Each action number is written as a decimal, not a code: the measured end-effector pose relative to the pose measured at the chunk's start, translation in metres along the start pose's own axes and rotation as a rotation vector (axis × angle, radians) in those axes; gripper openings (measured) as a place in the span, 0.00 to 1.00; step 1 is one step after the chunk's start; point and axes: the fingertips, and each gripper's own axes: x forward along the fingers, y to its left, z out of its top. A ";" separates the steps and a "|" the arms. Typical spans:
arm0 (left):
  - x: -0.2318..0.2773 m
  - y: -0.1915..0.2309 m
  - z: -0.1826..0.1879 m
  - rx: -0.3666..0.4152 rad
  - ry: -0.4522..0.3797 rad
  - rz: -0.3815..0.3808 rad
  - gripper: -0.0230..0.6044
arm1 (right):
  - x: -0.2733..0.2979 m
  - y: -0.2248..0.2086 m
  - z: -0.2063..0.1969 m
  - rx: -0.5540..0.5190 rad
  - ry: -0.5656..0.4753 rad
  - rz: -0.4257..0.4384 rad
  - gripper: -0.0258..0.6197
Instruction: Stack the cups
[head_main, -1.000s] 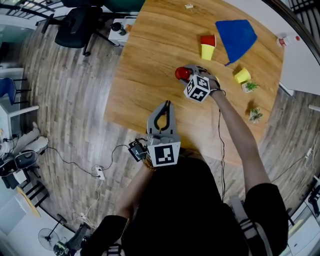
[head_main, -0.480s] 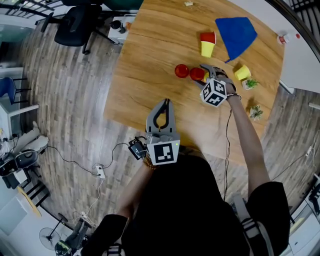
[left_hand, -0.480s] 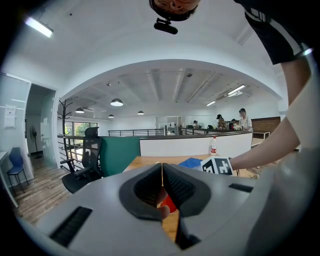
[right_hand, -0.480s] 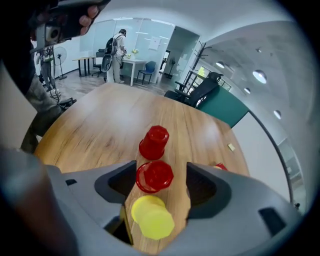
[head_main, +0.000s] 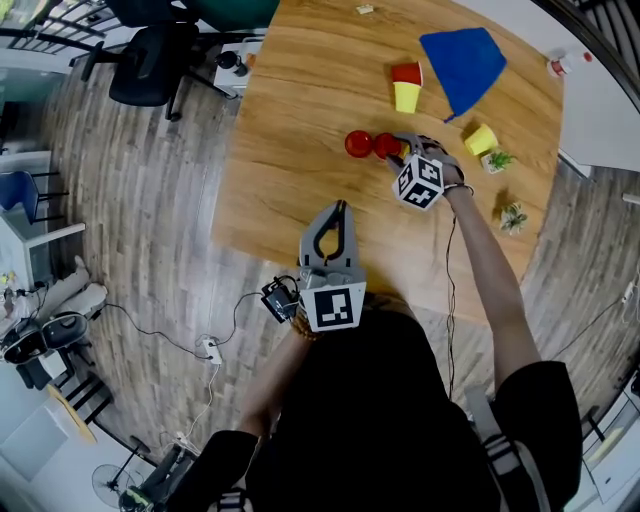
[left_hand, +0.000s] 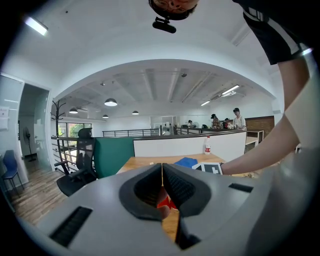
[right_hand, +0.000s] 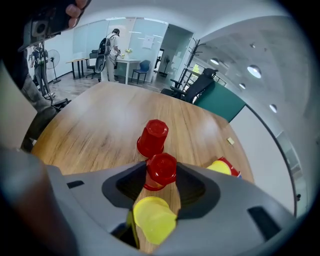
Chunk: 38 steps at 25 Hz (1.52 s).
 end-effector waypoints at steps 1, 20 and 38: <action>0.000 -0.001 0.000 -0.003 0.002 -0.001 0.08 | -0.001 0.000 0.000 -0.003 0.000 0.003 0.35; 0.002 -0.014 0.000 -0.003 -0.002 -0.028 0.08 | -0.028 -0.007 -0.073 0.289 0.045 -0.109 0.39; 0.009 -0.022 0.005 -0.019 -0.026 -0.057 0.08 | -0.102 -0.109 -0.191 0.239 0.319 -0.246 0.80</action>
